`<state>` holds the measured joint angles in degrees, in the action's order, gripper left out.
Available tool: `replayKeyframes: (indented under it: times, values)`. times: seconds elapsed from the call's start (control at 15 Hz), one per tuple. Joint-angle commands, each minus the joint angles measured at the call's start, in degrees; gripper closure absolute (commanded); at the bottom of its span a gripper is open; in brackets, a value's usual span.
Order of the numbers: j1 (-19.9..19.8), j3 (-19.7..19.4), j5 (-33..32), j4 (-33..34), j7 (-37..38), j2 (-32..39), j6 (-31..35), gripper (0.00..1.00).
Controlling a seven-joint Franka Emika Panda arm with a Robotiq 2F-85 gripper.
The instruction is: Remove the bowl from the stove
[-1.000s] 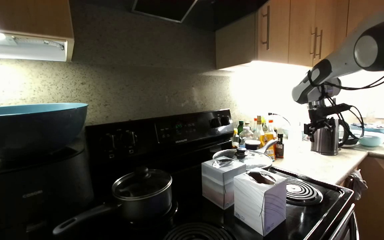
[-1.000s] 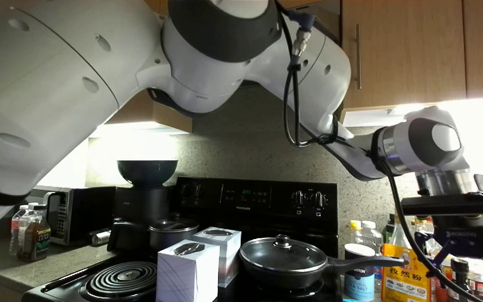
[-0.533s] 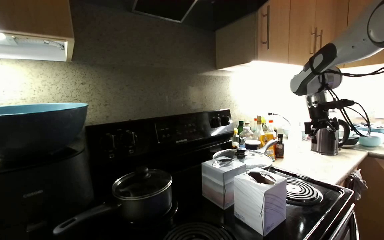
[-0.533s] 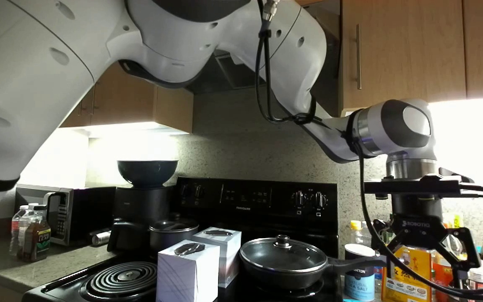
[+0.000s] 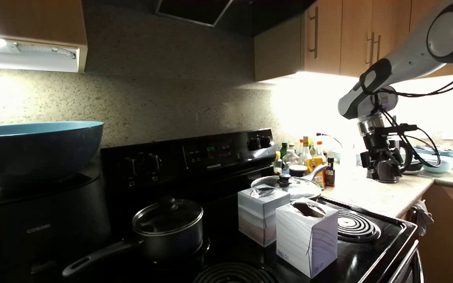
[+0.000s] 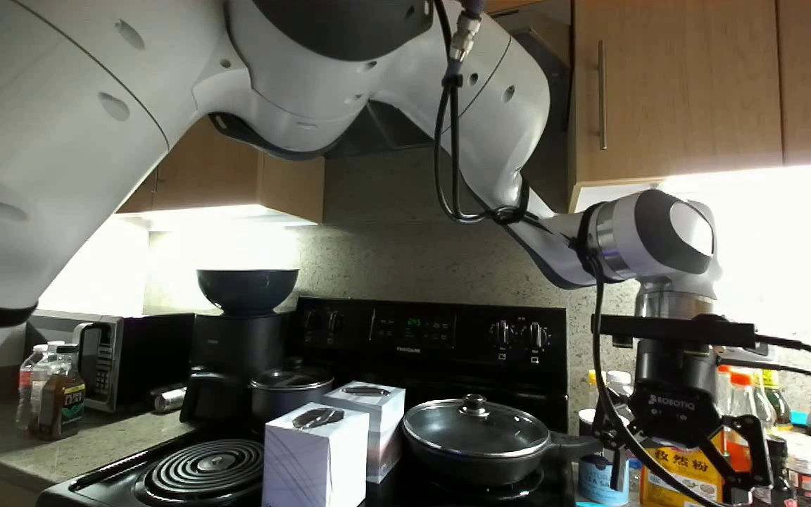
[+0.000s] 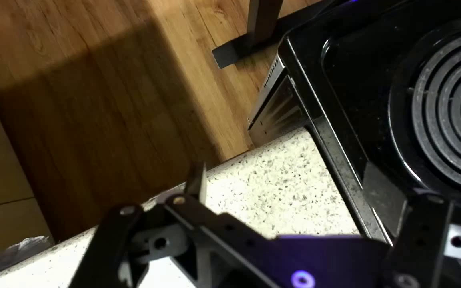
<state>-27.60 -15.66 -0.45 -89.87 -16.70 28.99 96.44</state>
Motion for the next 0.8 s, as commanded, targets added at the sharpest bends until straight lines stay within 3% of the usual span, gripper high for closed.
replayKeyframes:
  times: [0.0,0.73]
  values:
    - [-1.1,1.1,-0.2,4.0,-4.3,3.5,-0.3,0.0]
    - [-1.7,0.7,-5.4,14.8,-4.5,15.5,6.9,0.0]
